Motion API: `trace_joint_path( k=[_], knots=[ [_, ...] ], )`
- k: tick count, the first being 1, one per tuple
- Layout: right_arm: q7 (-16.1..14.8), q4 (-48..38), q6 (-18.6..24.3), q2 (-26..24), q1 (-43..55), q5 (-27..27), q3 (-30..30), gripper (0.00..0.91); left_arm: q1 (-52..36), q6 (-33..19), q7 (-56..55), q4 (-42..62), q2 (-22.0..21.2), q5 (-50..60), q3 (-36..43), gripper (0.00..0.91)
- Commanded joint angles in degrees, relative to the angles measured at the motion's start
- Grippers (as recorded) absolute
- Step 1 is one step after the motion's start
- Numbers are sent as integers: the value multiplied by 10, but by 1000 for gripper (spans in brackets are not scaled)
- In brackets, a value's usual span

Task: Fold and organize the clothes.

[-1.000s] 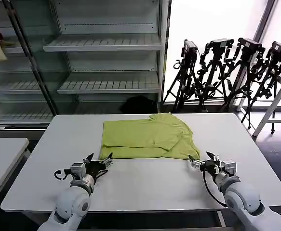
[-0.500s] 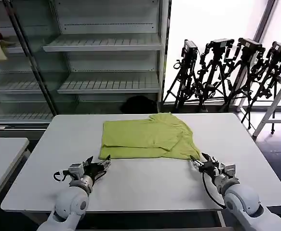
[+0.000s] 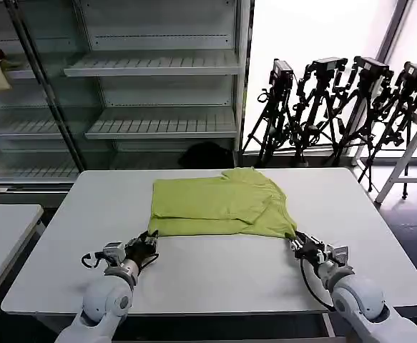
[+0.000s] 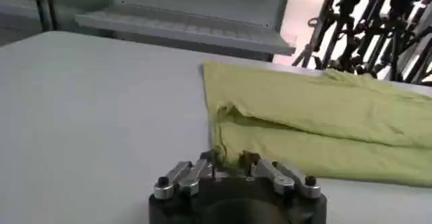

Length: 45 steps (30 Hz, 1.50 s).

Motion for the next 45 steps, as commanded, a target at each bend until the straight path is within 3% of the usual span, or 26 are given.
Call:
trace_joint_path(
  k=[1,2,6,18,30,34,45],
  knots=[
    [-1,2,2,-1,1,-1,2,71,0,-1,3,4,0,-1,0,10],
    [-1,2,2,-1,1,-1,2,20,0,-1,4,4,0,-1,0,10],
    [0,7,3,-2,2,-1,2,0,-1,-2,3,1,1,1,1,0],
    [-1,31,-2,-17,-10,-3,8,0,-2,7,-21,-27,9,-13,2,0],
    [29,137,-57,-54,-59,44,20,0,40,13,-52,-77,20,-10,3,0],
    [37,171,-79,-70,-97,42,29,0,87,14,-65,-126,32,6,-2,0],
    [40,246,-69,-99,-280,37,122,0,240,13,-111,-254,41,30,-54,0]
  ],
)
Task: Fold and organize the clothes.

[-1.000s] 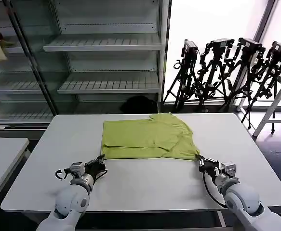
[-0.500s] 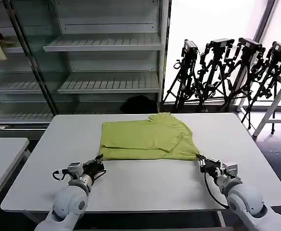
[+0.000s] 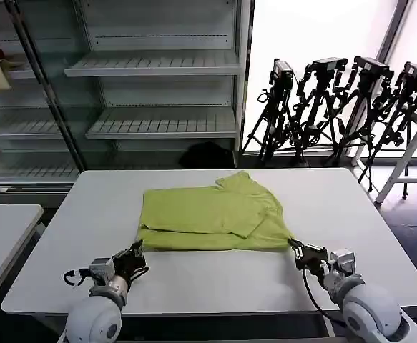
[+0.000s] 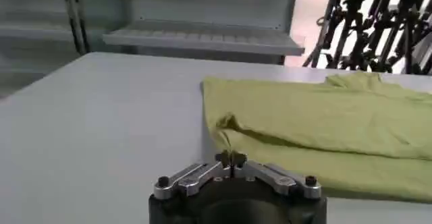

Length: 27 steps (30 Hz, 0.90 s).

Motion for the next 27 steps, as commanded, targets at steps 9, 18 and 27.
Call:
trace_joint_path(
  k=[9,18,27],
  knots=[
    [9,124,-12,-29,-259,4,150,0,191,0,-49,-162,-5,52,-30,0],
    [8,131,-12,-19,-276,-8,149,0,261,-15,-48,-170,-13,88,-33,0],
    [8,118,-9,-16,-273,-17,143,0,297,-41,-64,-154,-24,89,-24,20]
  ],
)
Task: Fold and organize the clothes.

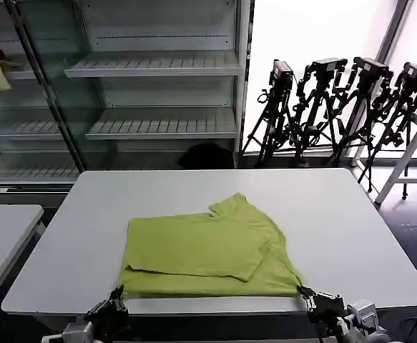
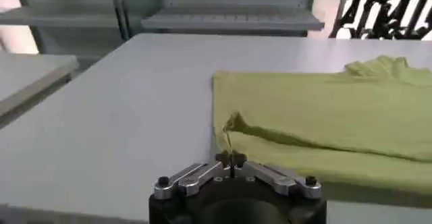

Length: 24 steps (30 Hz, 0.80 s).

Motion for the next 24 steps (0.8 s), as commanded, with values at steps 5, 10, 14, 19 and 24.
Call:
trace_joint_path(
  k=[5,10,14,19,24],
  knots=[
    [-3,5,10,1,-25,-24,8,0,58,-12,-12,-11,-5,29,8,756],
    [4,10,12,6,-29,-29,3,907,54,-10,-13,-7,-7,42,13,907],
    [14,30,8,6,-41,-23,11,907,62,-16,-14,-14,-7,53,17,907],
    [27,75,-6,4,-63,-3,44,907,73,-15,-17,-41,-6,68,23,907],
    [32,104,-6,-6,-63,18,96,907,98,-1,-16,-96,8,76,23,907]
  ],
)
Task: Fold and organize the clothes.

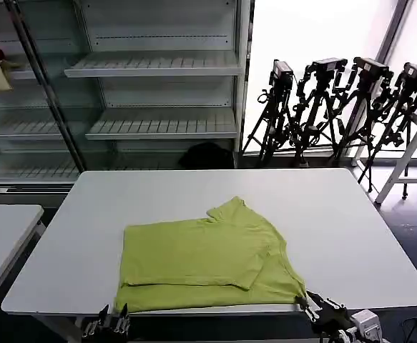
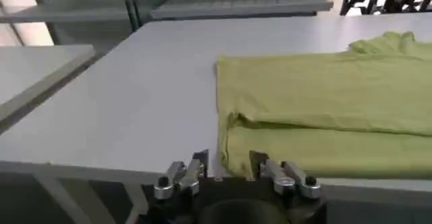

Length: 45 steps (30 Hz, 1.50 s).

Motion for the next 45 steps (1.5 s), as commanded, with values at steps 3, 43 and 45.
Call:
trace_joint_path(
  k=[3,43,45],
  knots=[
    [-5,30,0,-4,87,36,57,907,23,9,8,-89,17,30,2,907],
    [-150,-622,-13,267,844,-41,-497,907,-491,37,157,393,101,-197,2,907],
    [-154,-625,-13,269,842,-47,-497,907,-497,37,163,401,97,-192,9,907]
  ],
)
